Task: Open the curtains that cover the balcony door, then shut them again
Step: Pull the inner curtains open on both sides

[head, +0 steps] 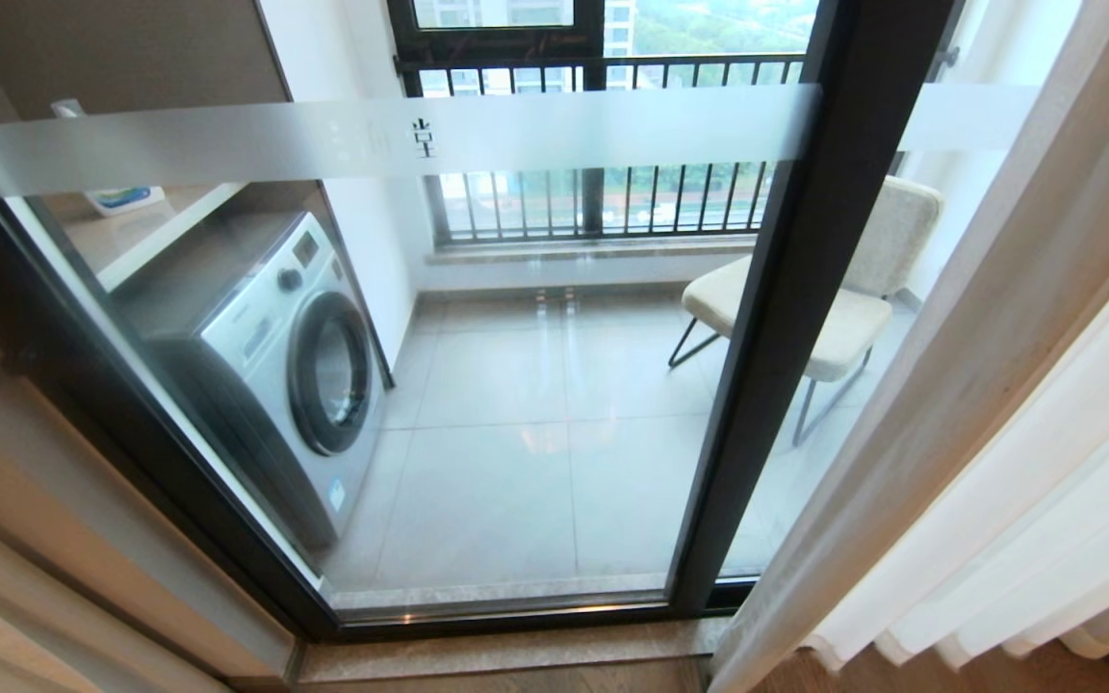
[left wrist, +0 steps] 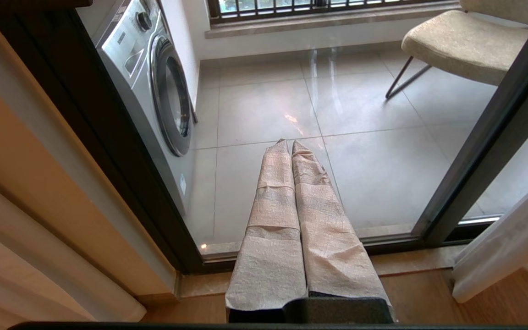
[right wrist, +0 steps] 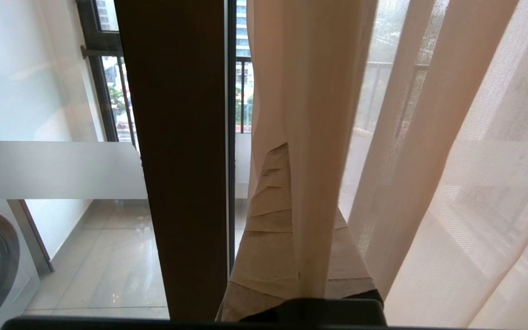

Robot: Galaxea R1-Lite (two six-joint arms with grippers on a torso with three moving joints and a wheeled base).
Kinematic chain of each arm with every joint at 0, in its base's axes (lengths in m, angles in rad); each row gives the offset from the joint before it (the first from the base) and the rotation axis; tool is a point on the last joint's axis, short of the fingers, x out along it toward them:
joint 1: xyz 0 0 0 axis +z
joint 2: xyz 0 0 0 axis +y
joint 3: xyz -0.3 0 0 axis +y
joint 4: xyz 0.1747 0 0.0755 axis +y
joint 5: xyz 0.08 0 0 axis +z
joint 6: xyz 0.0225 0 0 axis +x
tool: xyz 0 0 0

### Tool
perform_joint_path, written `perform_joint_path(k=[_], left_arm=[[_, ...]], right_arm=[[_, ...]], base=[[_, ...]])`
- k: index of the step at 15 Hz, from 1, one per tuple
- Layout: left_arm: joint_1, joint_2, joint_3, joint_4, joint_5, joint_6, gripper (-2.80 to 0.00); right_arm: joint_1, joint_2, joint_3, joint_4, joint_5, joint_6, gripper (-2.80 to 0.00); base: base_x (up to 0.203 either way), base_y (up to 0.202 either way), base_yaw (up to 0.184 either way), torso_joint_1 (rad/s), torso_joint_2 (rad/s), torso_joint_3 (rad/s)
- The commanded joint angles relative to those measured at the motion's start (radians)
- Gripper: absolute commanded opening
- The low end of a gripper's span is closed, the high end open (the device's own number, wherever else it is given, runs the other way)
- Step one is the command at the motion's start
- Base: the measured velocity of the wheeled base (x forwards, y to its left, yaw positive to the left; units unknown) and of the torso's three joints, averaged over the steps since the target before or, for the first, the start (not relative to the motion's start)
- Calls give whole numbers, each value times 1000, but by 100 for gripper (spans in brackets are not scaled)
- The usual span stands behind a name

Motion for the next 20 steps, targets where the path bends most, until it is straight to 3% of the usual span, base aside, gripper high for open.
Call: perform_joint_path(k=[1,9,20], left_arm=[[0,0,0,-1,0,0,-280],[0,0,0,-1,0,0,-280],[0,0,0,0,0,0,-280]], right_arm=[[0,6,0,-3,1,-1,-280],[0,9,0,-4,1,-1,-280],[-10,12,-1,-3,-1,-1,-280]], base=[[0,0,0,0,0,0],[1,-8,1,0,0,0],[0,-183,3,-1,2,3]])
